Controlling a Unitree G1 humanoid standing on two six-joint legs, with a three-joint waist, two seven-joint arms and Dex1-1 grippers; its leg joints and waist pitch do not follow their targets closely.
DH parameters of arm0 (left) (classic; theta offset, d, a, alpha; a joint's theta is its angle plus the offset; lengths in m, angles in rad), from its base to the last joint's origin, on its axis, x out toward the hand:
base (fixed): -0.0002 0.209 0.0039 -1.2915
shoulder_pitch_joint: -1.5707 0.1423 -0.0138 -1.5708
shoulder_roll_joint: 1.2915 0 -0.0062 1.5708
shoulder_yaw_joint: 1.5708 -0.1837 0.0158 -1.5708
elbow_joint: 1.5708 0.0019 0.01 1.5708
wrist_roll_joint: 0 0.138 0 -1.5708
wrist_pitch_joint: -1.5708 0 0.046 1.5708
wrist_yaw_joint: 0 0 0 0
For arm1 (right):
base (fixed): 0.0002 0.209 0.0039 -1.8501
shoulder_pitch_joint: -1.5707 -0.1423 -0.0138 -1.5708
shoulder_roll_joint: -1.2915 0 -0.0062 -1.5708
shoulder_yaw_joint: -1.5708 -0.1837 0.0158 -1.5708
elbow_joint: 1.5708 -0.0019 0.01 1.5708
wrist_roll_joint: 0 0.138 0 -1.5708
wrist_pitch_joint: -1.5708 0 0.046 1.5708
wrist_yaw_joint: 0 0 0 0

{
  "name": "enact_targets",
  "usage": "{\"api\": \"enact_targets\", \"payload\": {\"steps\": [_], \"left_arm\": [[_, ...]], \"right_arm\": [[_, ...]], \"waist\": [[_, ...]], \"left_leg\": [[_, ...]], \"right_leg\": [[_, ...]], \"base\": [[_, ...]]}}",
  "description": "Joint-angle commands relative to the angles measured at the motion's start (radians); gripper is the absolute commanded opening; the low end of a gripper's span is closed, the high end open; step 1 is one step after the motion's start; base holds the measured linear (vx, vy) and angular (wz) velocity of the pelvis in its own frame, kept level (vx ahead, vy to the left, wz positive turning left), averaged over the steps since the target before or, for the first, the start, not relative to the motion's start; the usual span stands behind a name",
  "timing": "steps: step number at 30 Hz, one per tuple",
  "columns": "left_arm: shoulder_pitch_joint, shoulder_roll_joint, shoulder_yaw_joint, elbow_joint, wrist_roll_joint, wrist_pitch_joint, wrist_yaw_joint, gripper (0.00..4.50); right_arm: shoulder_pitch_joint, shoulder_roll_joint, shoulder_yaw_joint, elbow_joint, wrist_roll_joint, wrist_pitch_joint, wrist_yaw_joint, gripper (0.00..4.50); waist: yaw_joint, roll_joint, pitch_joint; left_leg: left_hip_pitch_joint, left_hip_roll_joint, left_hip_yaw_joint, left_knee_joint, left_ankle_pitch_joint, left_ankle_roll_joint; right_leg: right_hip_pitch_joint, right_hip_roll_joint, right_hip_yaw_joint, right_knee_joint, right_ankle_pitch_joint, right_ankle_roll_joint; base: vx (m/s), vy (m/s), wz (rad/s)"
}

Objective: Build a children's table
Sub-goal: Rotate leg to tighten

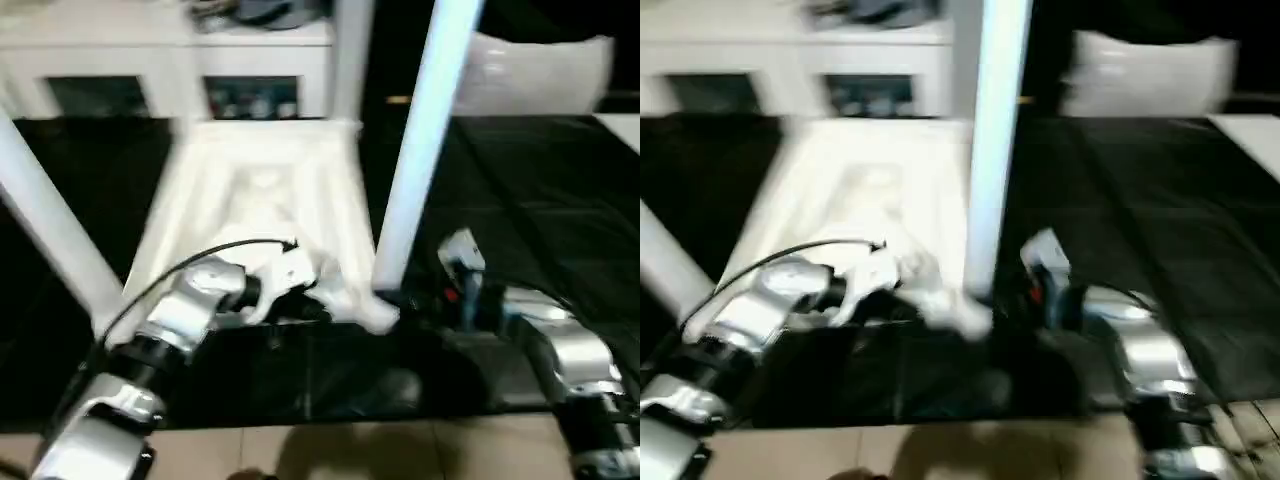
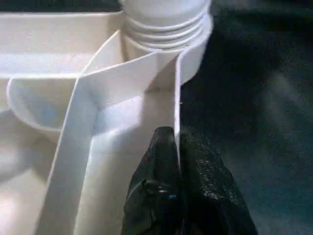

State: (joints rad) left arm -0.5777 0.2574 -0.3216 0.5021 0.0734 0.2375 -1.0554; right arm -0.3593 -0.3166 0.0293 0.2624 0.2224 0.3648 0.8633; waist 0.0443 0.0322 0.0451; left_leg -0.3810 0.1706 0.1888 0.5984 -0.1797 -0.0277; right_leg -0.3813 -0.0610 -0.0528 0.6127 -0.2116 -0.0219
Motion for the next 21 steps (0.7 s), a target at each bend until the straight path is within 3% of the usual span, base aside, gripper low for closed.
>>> {"api": "enact_targets", "payload": {"steps": [1,4,6,7,11,17,21], "left_arm": [[-0.011,-0.070,-0.029,-0.031,-0.030,0.022,0.038,0.00],[-0.030,-0.156,-0.018,-0.018,0.010,0.077,0.184,0.00],[-0.031,-0.163,-0.019,-0.017,0.014,0.078,0.194,0.00],[-0.030,-0.172,-0.015,-0.020,0.015,0.083,0.207,0.00],[-0.030,-0.144,-0.026,-0.022,0.035,0.033,0.197,0.00],[-0.020,-0.067,-0.049,-0.019,0.053,-0.017,0.124,0.00],[-0.011,-0.021,-0.067,-0.018,0.050,-0.054,0.054,0.00]], "right_arm": [[-0.026,0.049,0.035,0.026,-0.036,0.036,-0.108,1.91],[-0.039,0.132,0.027,0.038,-0.122,0.049,-0.332,1.91],[-0.039,0.142,0.027,0.037,-0.124,0.040,-0.344,1.91],[-0.036,0.156,0.022,0.032,-0.116,0.027,-0.350,2.46],[-0.014,0.170,-0.005,-0.002,-0.067,-0.011,-0.320,2.80],[0.016,0.071,0.003,-0.045,-0.033,-0.063,-0.153,3.46],[0.028,-0.008,0.019,-0.052,-0.040,-0.095,-0.054,3.67]], "waist": [[0.001,-0.011,-0.050],[-0.010,-0.013,-0.051],[-0.007,-0.012,-0.053],[-0.005,-0.007,-0.053],[-0.002,-0.007,-0.057],[0.011,-0.008,-0.058],[0.018,-0.009,-0.055]], "left_leg": [[0.020,0.063,-0.040,-0.082,-0.276,-0.014],[0.017,0.058,-0.034,-0.078,-0.243,0.007],[0.016,0.057,-0.033,-0.075,-0.223,0.015],[0.016,0.057,-0.033,-0.075,-0.220,0.020],[0.015,0.061,-0.032,-0.076,-0.189,0.042],[0.013,0.063,-0.031,-0.072,-0.166,0.066],[0.015,0.064,-0.029,-0.074,-0.187,0.060]], "right_leg": [[0.029,-0.096,0.045,-0.095,-0.365,-0.167],[0.027,-0.091,0.048,-0.098,-0.334,-0.170],[0.029,-0.092,0.048,-0.099,-0.316,-0.163],[0.029,-0.091,0.049,-0.099,-0.303,-0.165],[0.032,-0.088,0.049,-0.090,-0.197,-0.183],[0.040,-0.091,0.046,-0.084,-0.125,-0.198],[0.038,-0.093,0.047,-0.089,-0.181,-0.193]], "base": [[0.000,0.000,0.00],[0.000,0.000,0.00],[0.000,0.000,0.00],[0.000,0.000,0.00],[0.000,0.000,0.00],[0.000,0.000,0.00],[0.000,0.000,0.00]]}}
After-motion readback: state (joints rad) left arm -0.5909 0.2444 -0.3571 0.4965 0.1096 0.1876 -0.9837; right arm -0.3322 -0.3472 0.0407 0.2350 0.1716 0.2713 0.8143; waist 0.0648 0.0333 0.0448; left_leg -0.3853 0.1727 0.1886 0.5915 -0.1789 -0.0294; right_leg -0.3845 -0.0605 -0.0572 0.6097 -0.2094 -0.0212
